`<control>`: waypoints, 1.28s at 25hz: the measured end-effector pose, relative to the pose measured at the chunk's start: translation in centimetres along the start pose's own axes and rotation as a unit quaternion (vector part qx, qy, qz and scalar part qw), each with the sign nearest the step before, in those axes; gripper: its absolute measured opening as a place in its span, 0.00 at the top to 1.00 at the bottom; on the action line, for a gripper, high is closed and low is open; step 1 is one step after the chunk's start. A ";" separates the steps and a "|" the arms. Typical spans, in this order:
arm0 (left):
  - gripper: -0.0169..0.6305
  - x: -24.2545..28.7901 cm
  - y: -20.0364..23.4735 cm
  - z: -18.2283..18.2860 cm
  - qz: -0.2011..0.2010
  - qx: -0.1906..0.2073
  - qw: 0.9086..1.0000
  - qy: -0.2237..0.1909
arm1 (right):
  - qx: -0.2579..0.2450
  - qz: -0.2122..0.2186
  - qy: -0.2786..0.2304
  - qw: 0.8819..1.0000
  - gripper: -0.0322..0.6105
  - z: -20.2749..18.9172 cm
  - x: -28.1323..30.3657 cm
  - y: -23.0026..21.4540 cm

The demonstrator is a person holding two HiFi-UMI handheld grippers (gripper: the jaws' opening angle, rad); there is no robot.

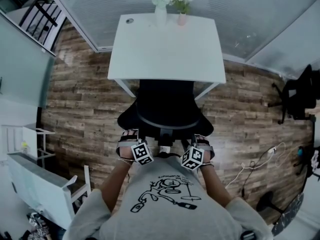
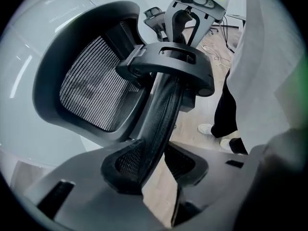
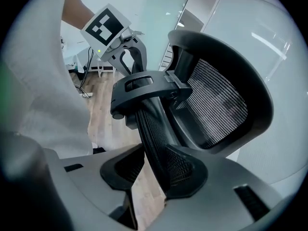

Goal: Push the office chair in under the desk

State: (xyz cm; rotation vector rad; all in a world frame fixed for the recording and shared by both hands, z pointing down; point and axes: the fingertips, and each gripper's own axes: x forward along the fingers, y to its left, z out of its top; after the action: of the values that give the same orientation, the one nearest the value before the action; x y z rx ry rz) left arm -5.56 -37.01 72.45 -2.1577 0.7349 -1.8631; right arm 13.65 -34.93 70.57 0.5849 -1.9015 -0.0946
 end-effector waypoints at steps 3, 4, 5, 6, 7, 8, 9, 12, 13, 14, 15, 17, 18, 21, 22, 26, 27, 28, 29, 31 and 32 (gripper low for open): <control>0.77 0.5 0.9 0.5 0.002 -0.001 1.000 0.002 | -0.003 0.002 -0.004 1.000 0.72 -0.1 0.4 -1.0; 0.76 0.6 1.1 0.7 0.005 -0.002 1.000 0.002 | -0.005 0.002 -0.005 1.000 0.72 -0.1 0.4 -1.3; 0.76 0.7 1.4 0.9 0.007 -0.004 1.000 0.001 | -0.006 0.001 -0.007 1.000 0.72 -0.2 0.5 -1.7; 0.76 0.9 1.7 1.1 0.010 -0.005 1.000 0.000 | -0.008 0.000 -0.009 1.000 0.72 -0.2 0.5 -2.1; 0.76 1.0 2.0 1.4 0.012 -0.006 1.000 0.000 | -0.010 -0.001 -0.009 1.000 0.72 -0.3 0.6 -2.5; 0.76 1.2 2.3 1.6 0.014 -0.007 1.000 0.000 | -0.011 -0.003 -0.010 1.000 0.72 -0.3 0.7 -2.8; 0.76 1.3 2.5 1.7 0.015 -0.008 1.000 0.000 | -0.011 -0.004 -0.009 1.000 0.72 -0.4 0.8 -3.1; 0.76 1.5 3.0 2.1 0.017 -0.007 1.000 -0.002 | -0.013 -0.007 -0.006 1.000 0.72 -0.5 0.9 -3.9; 0.76 1.6 3.3 2.3 0.018 -0.007 1.000 -0.003 | -0.014 -0.008 -0.006 1.000 0.72 -0.5 1.0 -4.2; 0.76 1.7 3.5 2.5 0.019 -0.007 1.000 -0.005 | -0.015 -0.010 -0.005 1.000 0.72 -0.5 1.0 -4.5; 0.76 1.9 3.8 2.6 0.019 -0.007 1.000 -0.006 | -0.015 -0.011 -0.004 1.000 0.72 -0.5 1.1 -4.7; 0.76 2.1 4.2 2.9 0.020 -0.005 1.000 -0.008 | -0.016 -0.012 -0.002 1.000 0.72 -0.6 1.3 -5.2; 0.76 2.3 4.3 2.9 0.020 -0.004 1.000 -0.008 | -0.016 -0.013 -0.001 1.000 0.72 -0.6 1.5 -5.4; 0.76 2.5 4.6 3.6 0.016 -0.004 1.000 -0.016 | -0.017 -0.016 0.006 1.000 0.72 -1.0 1.7 -6.0; 0.76 2.5 4.6 3.9 0.014 -0.003 1.000 -0.020 | -0.018 -0.017 0.010 1.000 0.72 -1.3 1.7 -6.3; 0.76 2.2 4.4 5.2 0.014 -0.007 0.999 -0.028 | -0.020 -0.022 0.019 0.999 0.72 -2.3 1.4 -6.9; 0.76 2.2 4.4 5.4 0.013 -0.008 0.999 -0.028 | -0.020 -0.023 0.021 0.999 0.72 -2.4 1.4 -7.1; 0.76 2.2 4.5 5.5 0.011 -0.009 1.000 -0.028 | -0.020 -0.023 0.023 0.999 0.72 -2.5 1.4 -7.3; 0.76 2.3 4.7 5.5 0.010 -0.008 1.000 -0.028 | -0.020 -0.023 0.024 0.999 0.71 -2.5 1.5 -7.4; 0.76 2.4 4.8 5.5 0.007 -0.006 1.000 -0.029 | -0.020 -0.022 0.026 0.999 0.72 -2.5 1.6 -7.5; 0.76 2.4 4.8 5.6 0.006 -0.005 0.999 -0.031 | -0.020 -0.022 0.027 0.999 0.72 -2.5 1.6 -7.5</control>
State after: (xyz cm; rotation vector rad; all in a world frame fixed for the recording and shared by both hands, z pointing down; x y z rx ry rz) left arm -1.11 -43.25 71.29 -2.2014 0.7448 -1.7819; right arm 18.01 -41.71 70.46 0.5976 -1.8311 -0.1435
